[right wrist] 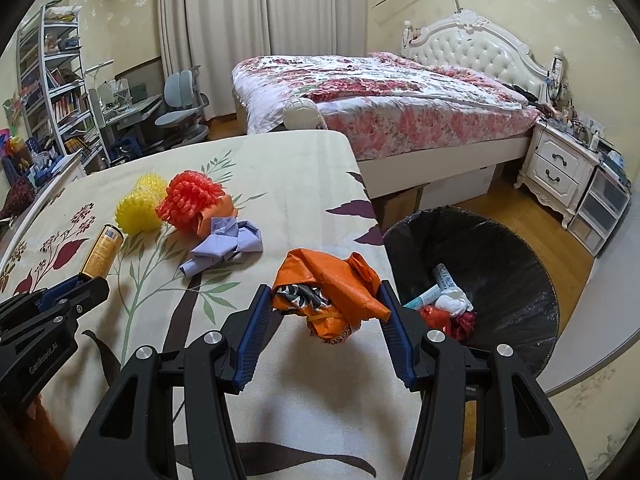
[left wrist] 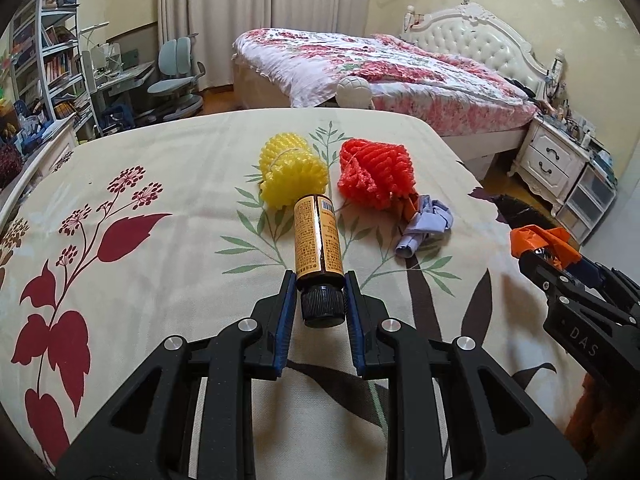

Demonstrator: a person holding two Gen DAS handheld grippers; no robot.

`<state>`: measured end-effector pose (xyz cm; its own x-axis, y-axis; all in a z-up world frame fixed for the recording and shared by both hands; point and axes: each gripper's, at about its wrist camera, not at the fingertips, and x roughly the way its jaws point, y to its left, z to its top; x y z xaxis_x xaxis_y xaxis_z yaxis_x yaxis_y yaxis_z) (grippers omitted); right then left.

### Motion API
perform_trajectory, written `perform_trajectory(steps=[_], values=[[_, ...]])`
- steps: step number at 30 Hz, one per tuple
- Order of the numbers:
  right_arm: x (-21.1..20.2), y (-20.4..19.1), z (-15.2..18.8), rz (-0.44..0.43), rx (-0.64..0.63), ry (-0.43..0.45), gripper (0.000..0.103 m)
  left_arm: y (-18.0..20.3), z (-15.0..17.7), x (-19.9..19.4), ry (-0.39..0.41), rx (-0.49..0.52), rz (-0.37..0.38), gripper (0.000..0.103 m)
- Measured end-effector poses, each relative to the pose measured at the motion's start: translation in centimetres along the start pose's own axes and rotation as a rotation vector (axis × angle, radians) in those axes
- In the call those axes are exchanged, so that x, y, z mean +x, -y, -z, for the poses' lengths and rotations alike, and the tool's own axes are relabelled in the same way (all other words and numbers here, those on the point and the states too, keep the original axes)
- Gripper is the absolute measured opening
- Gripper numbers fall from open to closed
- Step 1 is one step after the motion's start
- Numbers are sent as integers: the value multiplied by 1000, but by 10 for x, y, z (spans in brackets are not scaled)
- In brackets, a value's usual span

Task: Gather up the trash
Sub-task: 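Carry the brown bottle and orange packet over the bin and open both tools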

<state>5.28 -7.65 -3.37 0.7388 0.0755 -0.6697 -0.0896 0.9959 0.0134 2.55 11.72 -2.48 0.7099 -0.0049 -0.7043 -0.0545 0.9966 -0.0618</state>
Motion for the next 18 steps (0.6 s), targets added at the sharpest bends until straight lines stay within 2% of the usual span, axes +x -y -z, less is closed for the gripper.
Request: perform_trajectory(steps=[18], values=[[-9,69,-13,126,98,38,53,79,-18,3,46,129,109,23]])
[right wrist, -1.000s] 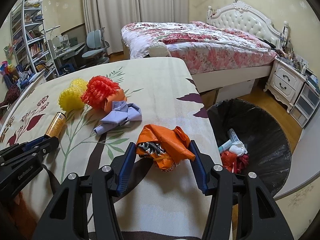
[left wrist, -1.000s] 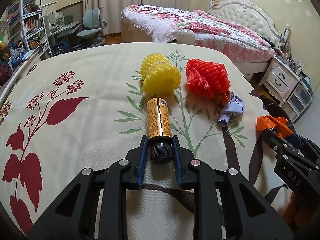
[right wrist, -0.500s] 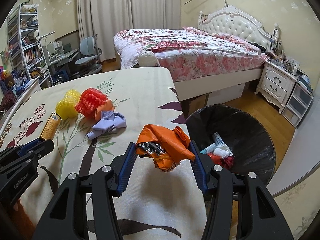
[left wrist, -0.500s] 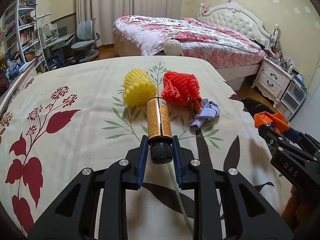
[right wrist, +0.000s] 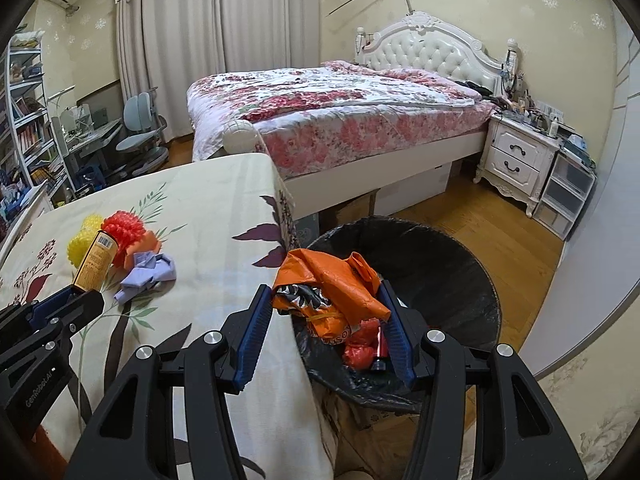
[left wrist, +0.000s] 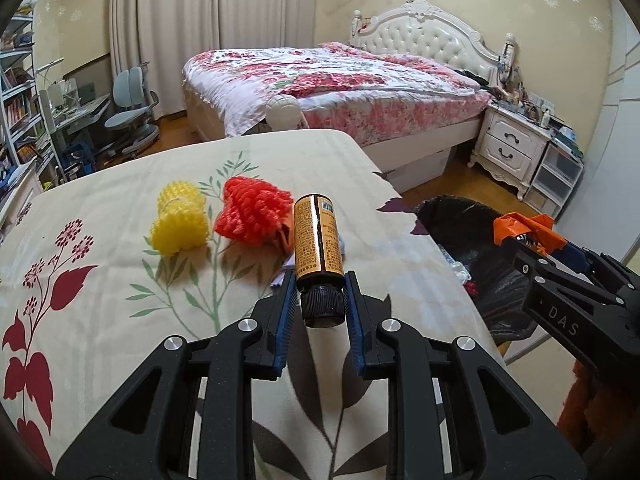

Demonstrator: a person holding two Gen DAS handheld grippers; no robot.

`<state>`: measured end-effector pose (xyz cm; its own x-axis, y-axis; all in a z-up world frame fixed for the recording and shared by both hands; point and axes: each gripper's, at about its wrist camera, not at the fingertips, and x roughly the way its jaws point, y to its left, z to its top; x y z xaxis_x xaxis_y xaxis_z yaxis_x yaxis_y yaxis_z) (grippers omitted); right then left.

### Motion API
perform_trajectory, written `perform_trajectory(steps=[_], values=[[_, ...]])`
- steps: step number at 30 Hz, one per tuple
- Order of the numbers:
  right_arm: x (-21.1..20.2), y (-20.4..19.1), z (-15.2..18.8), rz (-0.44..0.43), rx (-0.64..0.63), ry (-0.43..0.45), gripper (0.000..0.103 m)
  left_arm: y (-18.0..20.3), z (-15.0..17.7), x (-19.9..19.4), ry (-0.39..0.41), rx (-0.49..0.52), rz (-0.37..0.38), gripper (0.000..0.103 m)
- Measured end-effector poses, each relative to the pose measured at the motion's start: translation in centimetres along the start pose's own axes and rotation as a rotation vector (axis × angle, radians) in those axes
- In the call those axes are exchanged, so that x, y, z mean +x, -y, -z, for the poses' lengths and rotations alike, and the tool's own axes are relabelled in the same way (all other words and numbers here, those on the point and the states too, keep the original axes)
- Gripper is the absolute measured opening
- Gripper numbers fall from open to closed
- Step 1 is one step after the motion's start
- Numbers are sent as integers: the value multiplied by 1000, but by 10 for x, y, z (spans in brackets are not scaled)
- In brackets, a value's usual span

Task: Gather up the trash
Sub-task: 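Carry the brown bottle and orange packet over the bin and open both tools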

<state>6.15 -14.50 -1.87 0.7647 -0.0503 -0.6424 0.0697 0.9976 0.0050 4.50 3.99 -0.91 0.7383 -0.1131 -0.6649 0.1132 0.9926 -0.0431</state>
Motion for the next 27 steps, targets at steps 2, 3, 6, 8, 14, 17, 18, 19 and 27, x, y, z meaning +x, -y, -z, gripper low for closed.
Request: perform_trajectory(steps=[2,3,6,8,14,17,18,19,27], values=[[1,9,-2,13,15,3,53,9,-4,5,-1,12,12,23],[2,13,-3,19,23,3,53,14,-6,8,-1,17,15,23],[6,24,-6,34,40,3,53,26,-11,16,-2,31,25,23],[8,31,-7,43,49,3,53,34,-15,22,-3,38,33,23],[20,49,-9,67,84,-7,53,60,-25,36,6,80,52,23],[27,57,-8,78,105,-15,53,73,-29,45,4,97,64,23],[30,59,-9,83,110,-17,53,76,-30,47,3,101,66,23],[32,61,-9,91,114,-19,53,81,-32,51,2,107,70,23],[45,76,-11,126,141,-27,53,101,-39,72,-12,135,82,23]])
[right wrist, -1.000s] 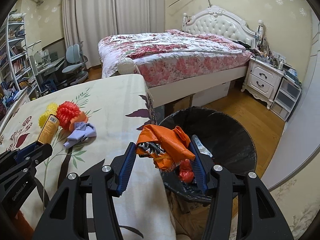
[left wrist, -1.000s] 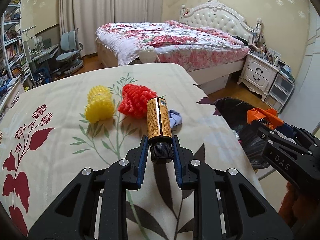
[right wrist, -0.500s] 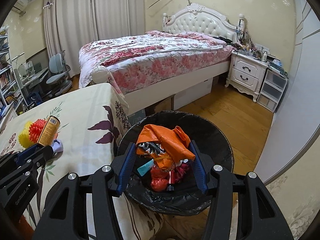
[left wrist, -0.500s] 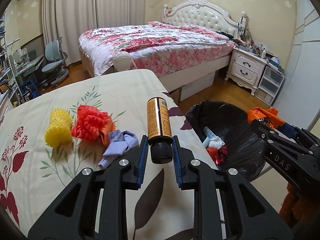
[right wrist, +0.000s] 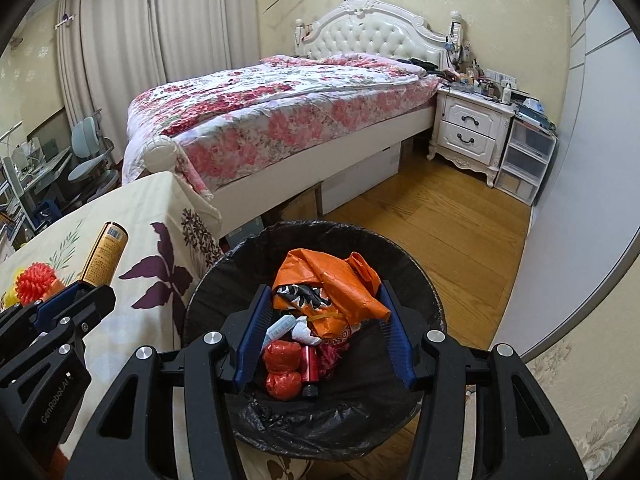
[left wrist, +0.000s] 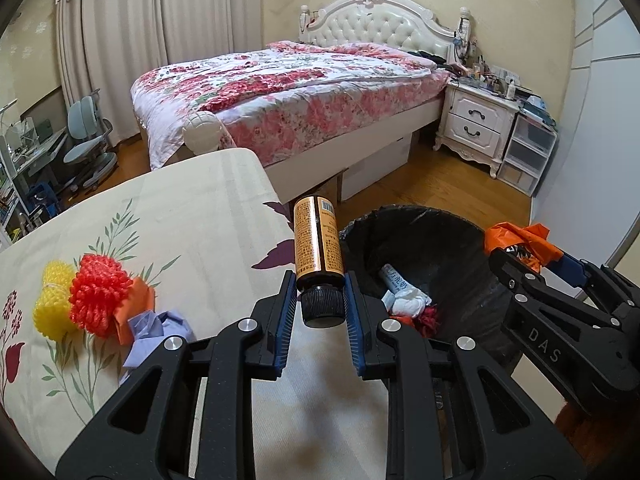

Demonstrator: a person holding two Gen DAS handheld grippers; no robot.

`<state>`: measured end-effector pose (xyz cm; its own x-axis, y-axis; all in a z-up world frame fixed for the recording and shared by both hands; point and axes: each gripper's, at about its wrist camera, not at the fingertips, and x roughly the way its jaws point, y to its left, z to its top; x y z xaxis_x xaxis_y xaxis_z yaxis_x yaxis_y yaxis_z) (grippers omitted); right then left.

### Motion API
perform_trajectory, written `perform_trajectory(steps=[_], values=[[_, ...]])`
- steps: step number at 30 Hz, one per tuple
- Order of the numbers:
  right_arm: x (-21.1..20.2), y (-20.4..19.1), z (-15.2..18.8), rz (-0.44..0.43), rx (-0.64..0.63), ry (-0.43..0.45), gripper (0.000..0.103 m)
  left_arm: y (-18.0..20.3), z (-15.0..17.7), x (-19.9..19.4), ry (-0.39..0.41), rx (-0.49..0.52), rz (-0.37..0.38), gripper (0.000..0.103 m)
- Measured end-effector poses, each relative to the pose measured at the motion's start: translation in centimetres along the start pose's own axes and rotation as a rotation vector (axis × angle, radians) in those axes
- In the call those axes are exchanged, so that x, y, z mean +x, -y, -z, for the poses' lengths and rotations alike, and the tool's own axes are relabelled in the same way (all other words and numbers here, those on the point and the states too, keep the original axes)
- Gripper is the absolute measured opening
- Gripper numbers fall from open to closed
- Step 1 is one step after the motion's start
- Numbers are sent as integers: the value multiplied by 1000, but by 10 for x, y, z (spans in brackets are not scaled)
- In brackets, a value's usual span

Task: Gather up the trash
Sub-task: 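Carry the brown bottle and orange packet over the bin and open both tools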

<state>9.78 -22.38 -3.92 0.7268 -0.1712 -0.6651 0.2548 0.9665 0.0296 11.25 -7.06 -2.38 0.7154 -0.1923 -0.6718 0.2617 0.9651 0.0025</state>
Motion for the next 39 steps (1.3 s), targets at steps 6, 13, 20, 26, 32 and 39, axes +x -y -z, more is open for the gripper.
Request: perform_trajectory(steps=[6,13,20,26,32,39], values=[[8,7,-4,18,10,-4,53,10,-4,14,-16,13,1,23],[14,14,-5,26,26,-11,53,23,-7,29,-36,41,2,23],[19,19,-3,40,40,-24,53,29,-9,37,-47,54,-5,23],[23,21,-3,49,47,-31,54,30,-9,44,-66,56,-13,23],[22,22,-3,58,56,-27,61,30,-10,45,-60,59,-5,48],[17,26,-2,77,64,-13,68,29,-8,39,-49,63,-19,70]])
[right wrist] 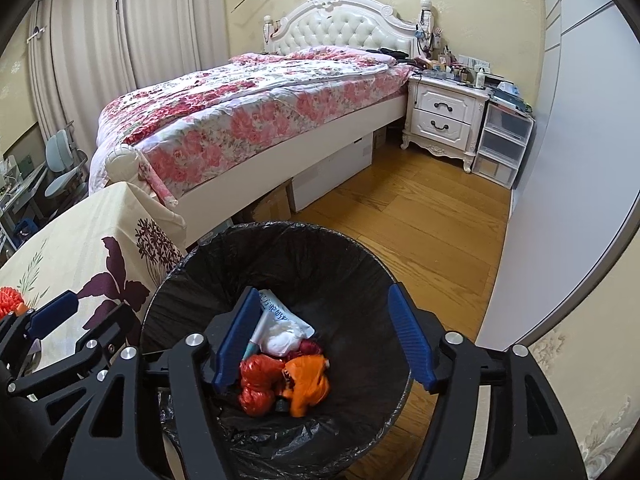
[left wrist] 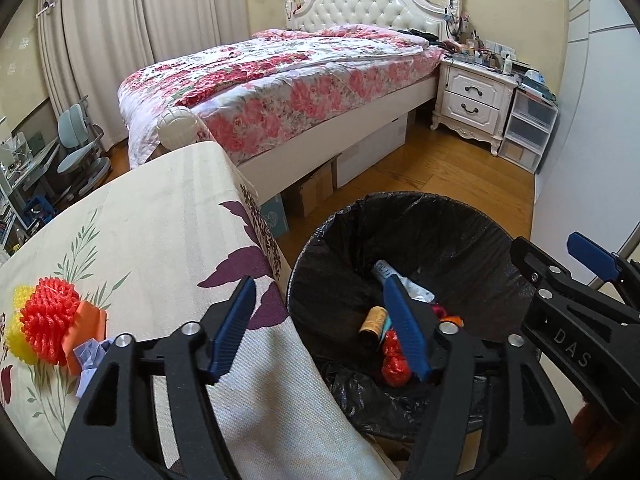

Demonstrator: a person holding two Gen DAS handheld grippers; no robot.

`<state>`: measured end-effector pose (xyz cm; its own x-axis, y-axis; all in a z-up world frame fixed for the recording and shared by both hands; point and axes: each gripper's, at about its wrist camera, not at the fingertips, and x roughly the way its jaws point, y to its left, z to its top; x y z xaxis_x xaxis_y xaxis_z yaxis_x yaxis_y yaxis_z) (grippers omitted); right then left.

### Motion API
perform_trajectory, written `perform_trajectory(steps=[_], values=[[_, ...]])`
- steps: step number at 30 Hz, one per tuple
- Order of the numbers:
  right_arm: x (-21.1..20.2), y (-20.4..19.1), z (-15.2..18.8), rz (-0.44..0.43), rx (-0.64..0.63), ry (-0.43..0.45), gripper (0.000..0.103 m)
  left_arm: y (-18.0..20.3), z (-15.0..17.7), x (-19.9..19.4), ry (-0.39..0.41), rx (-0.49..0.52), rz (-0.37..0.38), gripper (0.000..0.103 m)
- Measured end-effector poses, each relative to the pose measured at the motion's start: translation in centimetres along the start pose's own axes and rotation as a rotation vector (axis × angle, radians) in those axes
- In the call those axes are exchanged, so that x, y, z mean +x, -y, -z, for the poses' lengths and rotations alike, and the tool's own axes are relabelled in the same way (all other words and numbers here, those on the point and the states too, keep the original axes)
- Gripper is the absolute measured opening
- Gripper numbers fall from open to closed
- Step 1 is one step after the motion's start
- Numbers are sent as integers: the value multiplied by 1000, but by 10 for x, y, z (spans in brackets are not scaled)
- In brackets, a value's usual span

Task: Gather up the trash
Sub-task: 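Carry the brown bottle and orange packet over the bin and open both tools, then move both open tools back over the foam nets on the bed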

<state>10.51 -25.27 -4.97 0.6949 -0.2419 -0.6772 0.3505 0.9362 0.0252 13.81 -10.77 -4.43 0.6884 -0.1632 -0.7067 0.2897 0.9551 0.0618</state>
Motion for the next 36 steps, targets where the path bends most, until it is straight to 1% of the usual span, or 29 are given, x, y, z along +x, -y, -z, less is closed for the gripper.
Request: perform_trajectory(steps=[3,4,5,12,16,23,36], values=[[-2,1,1,1,2,1,70,-3,2,-5,10,-3,-14,76],[-2,1,1,1,1,2,72,-4,2,-7,12,-4,-23,79],[-3,1,1,1,-1,2,74,-6,2,-8,15,-5,-32,80],[-10,-3,2,-6,-3,0,76,-23,8,-19,8,-39,-66,84],[-14,-9,4,-24,-2,-5,76,-39,15,-29,10,-64,-86,85],[-21,-41,7,-82,-42,-7,76,-78,27,-51,11,-133,-134,85],[-40,-119,13,-219,-163,-7,77,-175,59,-79,-1,-295,-281,85]])
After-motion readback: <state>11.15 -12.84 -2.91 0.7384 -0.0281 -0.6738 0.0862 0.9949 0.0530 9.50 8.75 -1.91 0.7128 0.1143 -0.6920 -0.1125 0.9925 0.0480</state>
